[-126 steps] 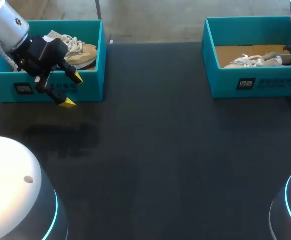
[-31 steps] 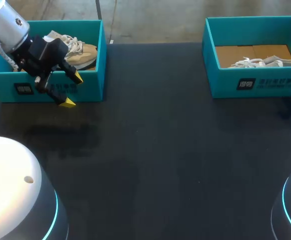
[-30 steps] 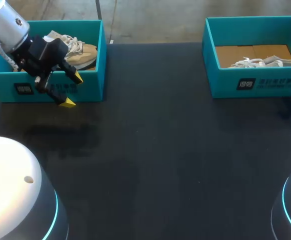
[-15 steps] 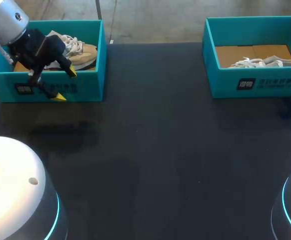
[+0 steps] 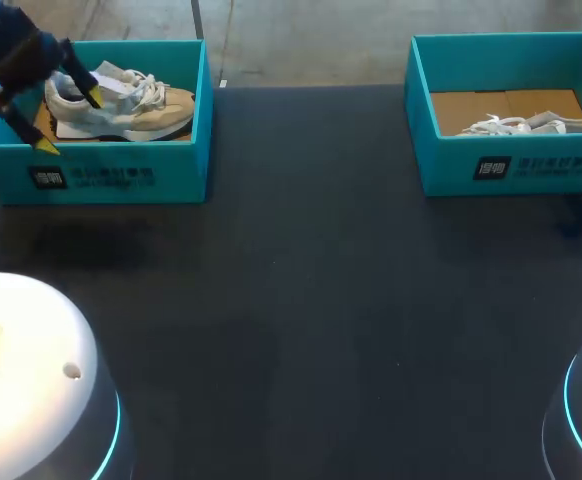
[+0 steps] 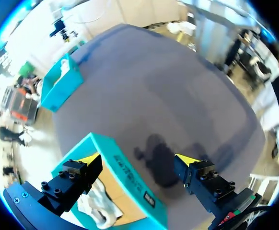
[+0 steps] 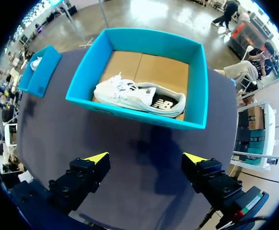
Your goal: Take the shoe out of the shoebox, open the shoe tongue, remove and reinsert the insole, then place the shoe into the shoebox
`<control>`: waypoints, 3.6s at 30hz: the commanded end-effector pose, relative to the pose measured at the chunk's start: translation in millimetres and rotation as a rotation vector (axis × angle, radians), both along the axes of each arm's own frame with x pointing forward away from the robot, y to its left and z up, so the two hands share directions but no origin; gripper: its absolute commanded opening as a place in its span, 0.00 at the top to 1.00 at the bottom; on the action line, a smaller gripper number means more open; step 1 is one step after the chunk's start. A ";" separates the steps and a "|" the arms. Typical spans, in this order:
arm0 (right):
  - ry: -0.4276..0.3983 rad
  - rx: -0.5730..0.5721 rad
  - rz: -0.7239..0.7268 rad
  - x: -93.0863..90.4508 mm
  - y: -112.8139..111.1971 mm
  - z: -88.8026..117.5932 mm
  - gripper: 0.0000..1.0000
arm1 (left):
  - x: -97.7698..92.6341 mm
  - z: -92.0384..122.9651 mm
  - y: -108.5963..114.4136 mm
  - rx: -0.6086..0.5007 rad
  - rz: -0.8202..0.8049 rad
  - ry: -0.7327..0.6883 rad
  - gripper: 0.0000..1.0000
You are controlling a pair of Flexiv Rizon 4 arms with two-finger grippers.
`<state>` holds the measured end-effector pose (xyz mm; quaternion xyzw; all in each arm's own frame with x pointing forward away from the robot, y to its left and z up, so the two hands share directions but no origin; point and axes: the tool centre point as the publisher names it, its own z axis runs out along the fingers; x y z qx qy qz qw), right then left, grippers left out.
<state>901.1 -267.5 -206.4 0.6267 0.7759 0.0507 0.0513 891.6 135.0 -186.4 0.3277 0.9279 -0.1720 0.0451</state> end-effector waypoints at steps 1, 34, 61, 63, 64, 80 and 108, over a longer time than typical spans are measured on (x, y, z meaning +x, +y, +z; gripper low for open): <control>0.000 0.000 0.000 0.2 -0.1 0.0 0.00 | 19.5 2.0 3.1 0.202 -0.245 0.212 0.00; 0.000 0.000 0.000 0.2 -0.1 0.0 0.00 | 45.9 -0.3 27.2 0.232 -0.442 0.036 0.00; 0.000 0.000 0.000 0.2 -0.1 0.0 0.00 | 115.4 9.7 128.4 0.398 -0.939 -0.161 0.00; 0.000 0.000 0.000 0.2 -0.1 0.0 0.00 | 123.8 5.1 141.4 0.414 -0.946 -0.162 0.00; 0.000 0.000 0.000 0.2 -0.1 0.0 0.00 | 128.1 2.9 148.2 0.415 -0.955 -0.160 0.00; 0.000 0.000 0.000 0.2 -0.1 0.0 0.00 | 196.0 -29.2 188.0 0.450 -0.948 -0.196 0.00; 0.000 0.000 0.000 0.2 -0.1 0.0 0.00 | 274.2 -76.1 138.7 0.458 -0.885 -0.159 0.00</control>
